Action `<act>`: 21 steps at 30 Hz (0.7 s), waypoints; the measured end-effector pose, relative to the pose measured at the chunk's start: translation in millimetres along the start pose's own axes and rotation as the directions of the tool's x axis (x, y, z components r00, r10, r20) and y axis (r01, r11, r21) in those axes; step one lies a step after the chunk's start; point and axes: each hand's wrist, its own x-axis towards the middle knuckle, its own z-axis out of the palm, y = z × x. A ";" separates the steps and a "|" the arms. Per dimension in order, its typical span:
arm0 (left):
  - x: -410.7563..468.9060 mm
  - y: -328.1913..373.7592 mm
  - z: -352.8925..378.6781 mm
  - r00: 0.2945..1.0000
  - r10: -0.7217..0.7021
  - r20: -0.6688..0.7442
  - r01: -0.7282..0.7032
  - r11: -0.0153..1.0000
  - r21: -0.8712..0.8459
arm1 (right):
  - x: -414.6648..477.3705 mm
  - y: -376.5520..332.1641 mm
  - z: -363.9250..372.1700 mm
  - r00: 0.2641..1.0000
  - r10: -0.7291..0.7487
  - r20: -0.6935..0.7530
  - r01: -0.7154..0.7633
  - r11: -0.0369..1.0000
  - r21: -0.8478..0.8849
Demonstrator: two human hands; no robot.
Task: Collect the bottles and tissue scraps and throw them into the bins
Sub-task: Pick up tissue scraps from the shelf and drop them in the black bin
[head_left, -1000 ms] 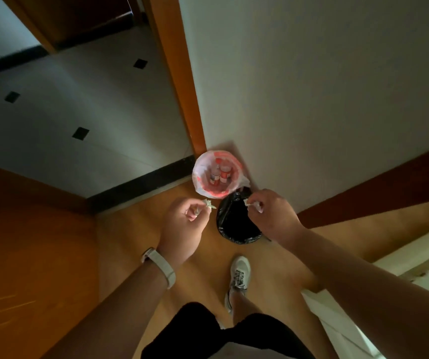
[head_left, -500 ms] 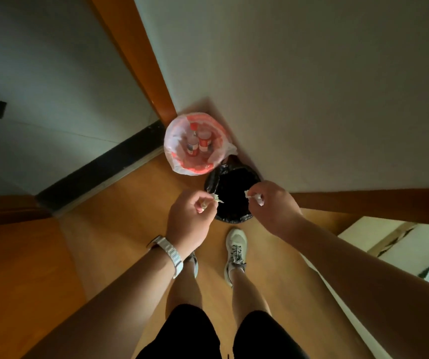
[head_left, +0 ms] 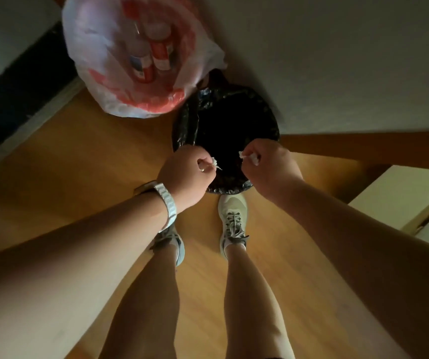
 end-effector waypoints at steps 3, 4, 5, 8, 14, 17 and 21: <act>25.7 -20.9 26.4 0.994 0.029 0.107 -0.048 0.982 0.185 | 24.0 29.0 33.9 0.999 0.010 0.039 -0.009 1.000 -0.021; 33.0 -26.2 33.5 0.992 0.028 0.120 -0.054 0.974 0.219 | 30.7 37.2 43.4 0.999 0.002 0.047 -0.001 0.999 -0.034; 39.5 -31.6 40.1 0.992 0.027 0.119 -0.054 0.972 0.230 | 36.5 44.9 51.8 0.999 -0.011 0.050 0.013 0.999 -0.050; 51.7 -45.2 56.2 0.995 0.029 0.092 -0.050 0.973 0.227 | 47.3 64.5 70.0 0.995 -0.085 0.046 0.090 0.987 -0.131; 47.1 -46.7 52.4 0.995 0.057 0.077 -0.072 0.974 0.216 | 41.7 70.8 68.5 0.985 -0.175 -0.001 0.169 0.956 -0.241; 34.4 -35.5 35.6 0.993 0.094 0.072 -0.110 0.959 0.261 | 29.8 62.7 49.5 0.979 -0.203 -0.016 0.191 0.945 -0.267; 19.6 -10.4 1.0 0.966 0.254 0.047 -0.254 0.900 0.354 | 12.0 42.9 12.4 0.975 -0.220 -0.008 0.205 0.920 -0.335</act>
